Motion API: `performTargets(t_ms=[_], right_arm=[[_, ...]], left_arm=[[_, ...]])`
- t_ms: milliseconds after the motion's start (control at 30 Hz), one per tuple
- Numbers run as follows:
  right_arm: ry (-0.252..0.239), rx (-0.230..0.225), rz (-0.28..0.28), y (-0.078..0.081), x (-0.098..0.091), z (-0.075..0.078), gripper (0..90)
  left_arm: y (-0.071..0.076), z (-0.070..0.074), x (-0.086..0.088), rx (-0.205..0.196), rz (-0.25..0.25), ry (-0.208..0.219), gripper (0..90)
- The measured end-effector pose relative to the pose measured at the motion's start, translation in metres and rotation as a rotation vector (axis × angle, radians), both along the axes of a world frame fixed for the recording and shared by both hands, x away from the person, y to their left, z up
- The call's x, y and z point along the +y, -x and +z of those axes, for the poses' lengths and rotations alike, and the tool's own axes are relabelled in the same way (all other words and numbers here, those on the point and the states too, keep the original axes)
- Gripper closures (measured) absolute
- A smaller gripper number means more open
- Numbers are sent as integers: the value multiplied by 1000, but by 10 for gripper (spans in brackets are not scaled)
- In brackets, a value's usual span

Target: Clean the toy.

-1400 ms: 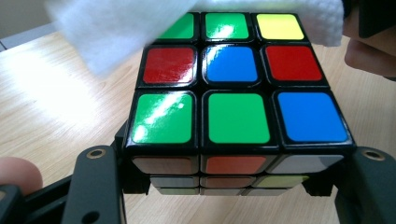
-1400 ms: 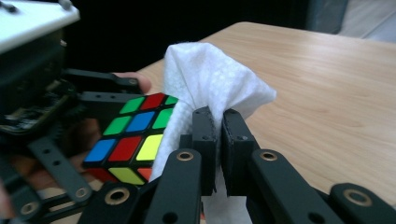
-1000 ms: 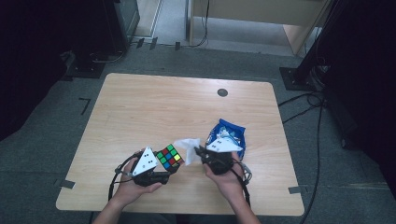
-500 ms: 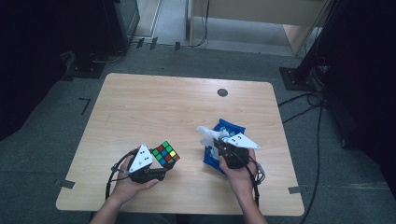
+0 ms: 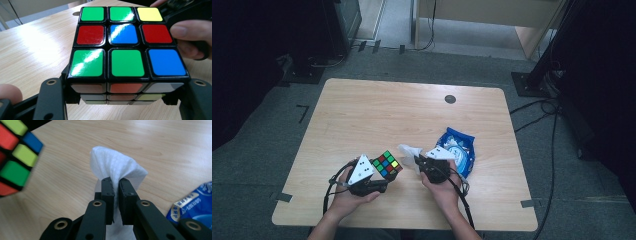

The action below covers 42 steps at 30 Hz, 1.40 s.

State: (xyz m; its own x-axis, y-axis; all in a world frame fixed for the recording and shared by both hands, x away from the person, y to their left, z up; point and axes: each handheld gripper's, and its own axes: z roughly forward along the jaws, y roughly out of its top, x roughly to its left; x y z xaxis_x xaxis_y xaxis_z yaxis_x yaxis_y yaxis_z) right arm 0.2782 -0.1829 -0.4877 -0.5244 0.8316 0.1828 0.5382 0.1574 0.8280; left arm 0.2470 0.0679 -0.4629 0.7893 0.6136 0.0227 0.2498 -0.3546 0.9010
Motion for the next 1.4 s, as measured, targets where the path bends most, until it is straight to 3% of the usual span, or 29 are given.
performTargets(t_ms=[33,133,267,333,400,500,533,600,633,733,767,900,1167,1300,1333,1400], right_arm=[[-22,10,7,-1,-2,-2,823],[-47,-17,20,0,-2,2,706],[-120,-85,14,12,-5,27,612],[-124,-94,24,16,-4,31,621],[-51,-115,85,21,2,30,633],[-37,-88,130,22,7,19,653],[-57,-43,161,23,15,9,677],[-79,-25,178,23,18,7,689],[-136,3,197,22,21,6,706],[-171,9,200,22,21,8,726],[-193,18,198,22,19,10,743],[-205,27,191,22,17,11,760],[-229,-5,167,26,12,18,790],[-259,-53,129,29,6,27,791],[-288,-63,158,29,4,29,774],[-274,-85,165,31,4,36,742]], left_arm=[[0,0,0,-1,0,0,341],[0,0,1,-5,1,1,341],[-1,0,3,-5,9,5,341],[-2,1,5,-5,20,12,341],[-2,3,7,-3,24,22,341],[-3,6,8,0,28,40,341],[-2,7,8,-2,30,48,341],[-2,7,8,0,29,49,341],[-2,7,8,1,24,49,340],[-1,6,6,6,17,46,340],[-2,5,6,18,9,62,340],[-2,4,6,26,1,64,340],[-3,2,4,55,-22,68,340],[0,-3,-4,33,-21,3,340],[1,-5,-6,31,-22,-2,341],[1,-5,-8,27,-20,7,341]])
